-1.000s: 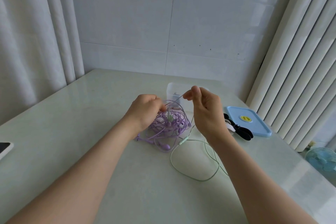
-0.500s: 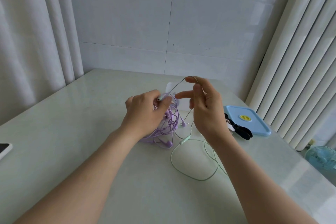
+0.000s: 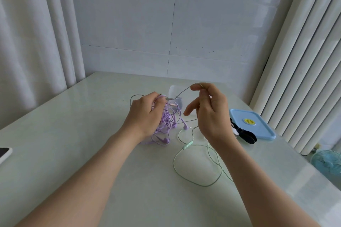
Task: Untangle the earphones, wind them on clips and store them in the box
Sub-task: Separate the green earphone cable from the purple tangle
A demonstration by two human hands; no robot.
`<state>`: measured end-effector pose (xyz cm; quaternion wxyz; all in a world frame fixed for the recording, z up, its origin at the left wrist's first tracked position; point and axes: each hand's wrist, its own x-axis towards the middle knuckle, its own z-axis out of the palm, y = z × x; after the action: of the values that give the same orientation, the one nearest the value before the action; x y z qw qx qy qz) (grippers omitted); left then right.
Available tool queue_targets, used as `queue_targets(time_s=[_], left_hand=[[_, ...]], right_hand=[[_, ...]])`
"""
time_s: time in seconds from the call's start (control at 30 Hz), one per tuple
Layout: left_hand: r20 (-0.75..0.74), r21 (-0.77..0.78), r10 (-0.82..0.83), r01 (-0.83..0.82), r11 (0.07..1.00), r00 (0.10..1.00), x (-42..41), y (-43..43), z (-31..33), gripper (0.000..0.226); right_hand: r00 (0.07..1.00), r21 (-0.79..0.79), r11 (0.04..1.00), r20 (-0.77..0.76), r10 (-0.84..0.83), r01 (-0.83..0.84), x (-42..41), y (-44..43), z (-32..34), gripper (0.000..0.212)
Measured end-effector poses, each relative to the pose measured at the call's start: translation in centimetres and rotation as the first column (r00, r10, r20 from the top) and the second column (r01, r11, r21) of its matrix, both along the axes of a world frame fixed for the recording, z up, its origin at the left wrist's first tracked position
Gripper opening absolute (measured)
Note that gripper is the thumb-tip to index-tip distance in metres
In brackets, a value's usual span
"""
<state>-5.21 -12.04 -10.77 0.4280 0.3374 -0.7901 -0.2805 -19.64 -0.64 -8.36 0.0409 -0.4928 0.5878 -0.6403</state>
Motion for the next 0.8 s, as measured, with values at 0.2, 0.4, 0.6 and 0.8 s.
queue_targets(time_s=[0.2, 0.4, 0.6, 0.8], left_hand=[[0.080, 0.052, 0.286, -0.290, 0.955, 0.955, -0.2, -0.8, -0.1, 0.016], [0.029, -0.047, 0.311, -0.309, 0.950, 0.950, -0.1, -1.0, -0.2, 0.029], [0.095, 0.093, 0.266, -0.275, 0.957, 0.959, 0.0, -1.2, 0.2, 0.038], [0.173, 0.152, 0.245, -0.271, 0.951, 0.954, 0.6, 0.0, 1.1, 0.061]], right_hand=[[0.991, -0.013, 0.992, 0.046, 0.123, -0.123, 1.1, 0.8, 0.6, 0.032], [0.999, -0.038, 0.998, 0.024, 0.048, -0.047, 1.6, 0.9, 0.8, 0.032], [0.998, -0.025, 0.999, 0.040, -0.048, 0.049, 1.3, 0.9, 0.9, 0.034], [0.988, -0.060, 0.989, 0.084, -0.130, 0.136, 1.5, 0.7, 0.9, 0.035]])
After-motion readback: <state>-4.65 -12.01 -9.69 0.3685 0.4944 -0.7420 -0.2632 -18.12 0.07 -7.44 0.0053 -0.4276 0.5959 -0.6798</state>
